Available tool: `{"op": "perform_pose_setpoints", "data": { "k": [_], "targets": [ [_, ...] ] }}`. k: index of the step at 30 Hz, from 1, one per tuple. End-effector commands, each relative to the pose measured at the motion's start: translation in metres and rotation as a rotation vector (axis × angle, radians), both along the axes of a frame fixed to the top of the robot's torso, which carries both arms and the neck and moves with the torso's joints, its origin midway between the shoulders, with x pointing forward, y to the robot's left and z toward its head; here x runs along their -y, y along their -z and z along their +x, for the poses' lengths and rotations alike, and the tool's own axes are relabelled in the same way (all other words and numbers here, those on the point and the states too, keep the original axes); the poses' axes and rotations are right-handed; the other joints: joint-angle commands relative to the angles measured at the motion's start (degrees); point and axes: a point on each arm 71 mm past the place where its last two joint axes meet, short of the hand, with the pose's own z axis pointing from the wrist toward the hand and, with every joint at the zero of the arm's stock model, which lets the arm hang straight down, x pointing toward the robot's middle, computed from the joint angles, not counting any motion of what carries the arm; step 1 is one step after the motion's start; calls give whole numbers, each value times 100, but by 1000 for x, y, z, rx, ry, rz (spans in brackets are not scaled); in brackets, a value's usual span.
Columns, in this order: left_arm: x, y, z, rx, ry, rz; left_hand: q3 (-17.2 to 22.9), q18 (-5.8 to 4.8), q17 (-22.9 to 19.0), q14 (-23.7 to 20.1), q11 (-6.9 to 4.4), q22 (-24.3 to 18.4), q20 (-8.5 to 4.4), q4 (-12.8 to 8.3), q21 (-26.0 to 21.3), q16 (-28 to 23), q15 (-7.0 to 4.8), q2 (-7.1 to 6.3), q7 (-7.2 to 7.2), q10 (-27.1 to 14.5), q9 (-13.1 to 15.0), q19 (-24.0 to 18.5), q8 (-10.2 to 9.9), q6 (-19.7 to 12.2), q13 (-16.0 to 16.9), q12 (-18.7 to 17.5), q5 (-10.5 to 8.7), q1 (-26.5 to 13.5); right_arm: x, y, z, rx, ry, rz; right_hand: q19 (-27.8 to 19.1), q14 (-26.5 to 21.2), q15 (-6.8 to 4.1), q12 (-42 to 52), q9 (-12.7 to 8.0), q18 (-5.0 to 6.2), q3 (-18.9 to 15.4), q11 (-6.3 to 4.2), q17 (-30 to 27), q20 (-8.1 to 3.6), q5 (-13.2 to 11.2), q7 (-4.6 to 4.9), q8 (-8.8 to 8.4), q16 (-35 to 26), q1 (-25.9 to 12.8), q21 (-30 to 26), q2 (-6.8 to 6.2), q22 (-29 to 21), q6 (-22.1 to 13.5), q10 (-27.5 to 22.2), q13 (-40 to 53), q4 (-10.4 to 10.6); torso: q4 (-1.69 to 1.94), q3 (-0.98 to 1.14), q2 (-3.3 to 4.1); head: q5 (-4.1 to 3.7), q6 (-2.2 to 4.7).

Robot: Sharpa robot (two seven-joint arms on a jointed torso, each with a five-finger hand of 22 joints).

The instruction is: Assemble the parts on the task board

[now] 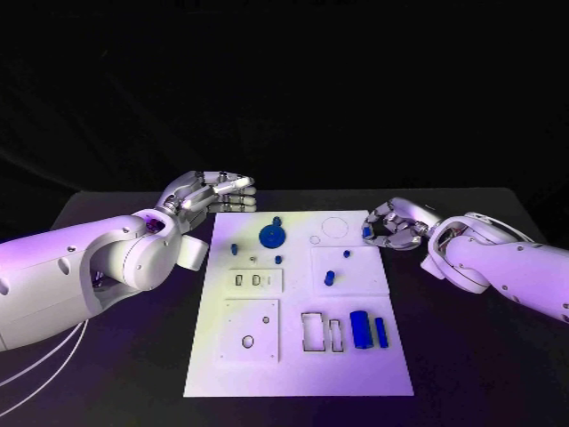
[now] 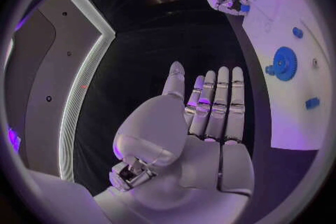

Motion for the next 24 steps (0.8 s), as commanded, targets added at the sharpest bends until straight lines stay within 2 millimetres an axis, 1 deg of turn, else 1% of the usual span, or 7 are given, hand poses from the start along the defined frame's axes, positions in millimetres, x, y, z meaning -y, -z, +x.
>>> {"op": "perform_pose_setpoints", "data": {
  "k": [1,4,6,13,17,21,24],
  "targets": [
    [2,-1,-1,4,17,-10,-12,104,5,-41,-12,-5,11,-35,-36,-27,-14,15,51,-43,5,-33,-27,-45,8,-4,-7,12,0,-4,0,46,34,26,599,596,-52,20,45,-82,67,-51,1509,-61,-13,-25,50,23,-16,26,63,1505,82,603,1508,-3,2,1,-3,13,-8],
    [2,-1,-1,4,16,-10,-12,104,5,-41,-12,-5,11,-35,-36,-27,-14,15,51,-43,5,-33,-27,-45,8,-4,-7,12,-2,-6,-3,55,55,53,599,596,-63,20,56,-82,96,-66,1509,-74,34,-38,59,23,-43,26,64,1505,98,603,1508,-15,0,0,-8,21,-11],
    [1,-1,0,3,15,-9,-12,104,5,-41,-12,-5,11,-35,-36,-27,-14,15,51,-43,5,-33,-27,-45,8,-4,-7,12,-7,-9,-7,54,74,87,599,596,-74,20,73,-82,193,-84,1509,-92,159,-50,57,23,-55,26,119,1505,88,603,1508,-57,-2,-3,-14,34,-18],
    [0,-1,1,3,12,-8,-12,104,5,-41,-12,-5,11,-35,-36,-27,-14,15,51,-43,5,-33,-27,-45,8,-4,-7,12,-42,-24,-25,33,107,104,599,596,-79,20,100,-82,292,-85,1509,-101,257,-46,58,23,-62,26,141,1505,69,603,1508,-146,-9,0,-18,71,-30],
    [0,0,1,1,11,-7,-12,104,5,-41,-12,-5,11,-35,-36,-27,-14,15,51,-43,5,-33,-27,-45,8,-4,-7,12,-70,-31,-35,10,103,83,599,596,-79,20,109,-82,310,-80,1509,-103,275,-40,57,23,-101,26,130,1505,58,603,1508,-165,-11,-3,-22,92,-52],
    [0,0,2,0,10,-6,-12,104,5,-41,-12,-5,11,-35,-36,-27,-14,15,51,-43,5,-33,-27,-45,8,-4,-7,12,-102,-34,-43,-8,69,64,599,596,-78,20,120,-82,310,-75,1509,-103,250,-37,54,23,-165,26,80,1505,47,603,1508,-187,-7,-20,-36,129,-75],
    [1,1,3,0,11,-6,-9,105,18,-40,-11,-7,12,-42,-37,-34,-13,15,53,-43,15,-33,-26,-47,11,-2,-13,3,-129,-36,-50,-11,26,48,599,596,-81,20,128,-82,312,-75,1509,-104,239,-39,60,23,-192,26,57,1505,56,603,1508,-201,-8,-23,-40,152,-89]
  ]
}}
